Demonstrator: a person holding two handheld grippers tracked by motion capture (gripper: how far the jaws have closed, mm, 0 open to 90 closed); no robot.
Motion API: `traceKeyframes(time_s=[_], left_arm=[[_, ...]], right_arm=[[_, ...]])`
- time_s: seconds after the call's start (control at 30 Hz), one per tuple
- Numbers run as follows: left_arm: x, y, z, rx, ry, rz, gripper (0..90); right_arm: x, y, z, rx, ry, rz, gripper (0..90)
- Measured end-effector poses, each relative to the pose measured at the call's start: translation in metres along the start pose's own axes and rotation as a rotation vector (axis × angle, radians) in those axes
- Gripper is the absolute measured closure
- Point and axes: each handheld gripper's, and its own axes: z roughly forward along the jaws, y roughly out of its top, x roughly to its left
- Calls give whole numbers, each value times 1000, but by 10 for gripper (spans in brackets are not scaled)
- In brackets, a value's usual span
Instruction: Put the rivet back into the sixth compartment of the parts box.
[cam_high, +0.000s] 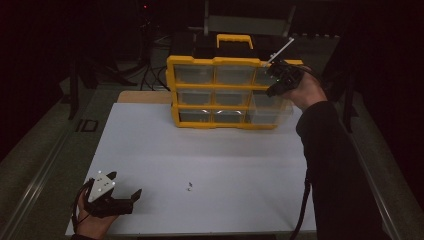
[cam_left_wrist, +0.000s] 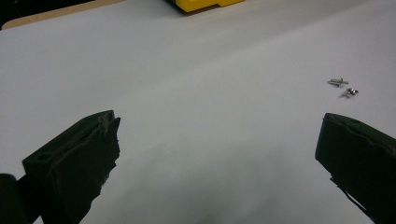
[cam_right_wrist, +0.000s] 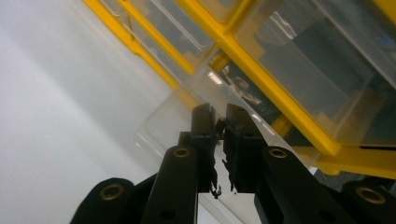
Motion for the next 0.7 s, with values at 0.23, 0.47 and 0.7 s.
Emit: traceKeyframes(time_s=[0.23,0.47,0.7], left_arm=[[1,0,0,-1,3,-4,4],[1,0,0,1,4,-4,4],[1,0,-1,0,3,-4,4]], right_arm=[[3,-7,-8,-87,-57,-10,169],[6,-10,-7,-96,-55,-4,104],[18,-5,-3,-116,-21,-38,97]])
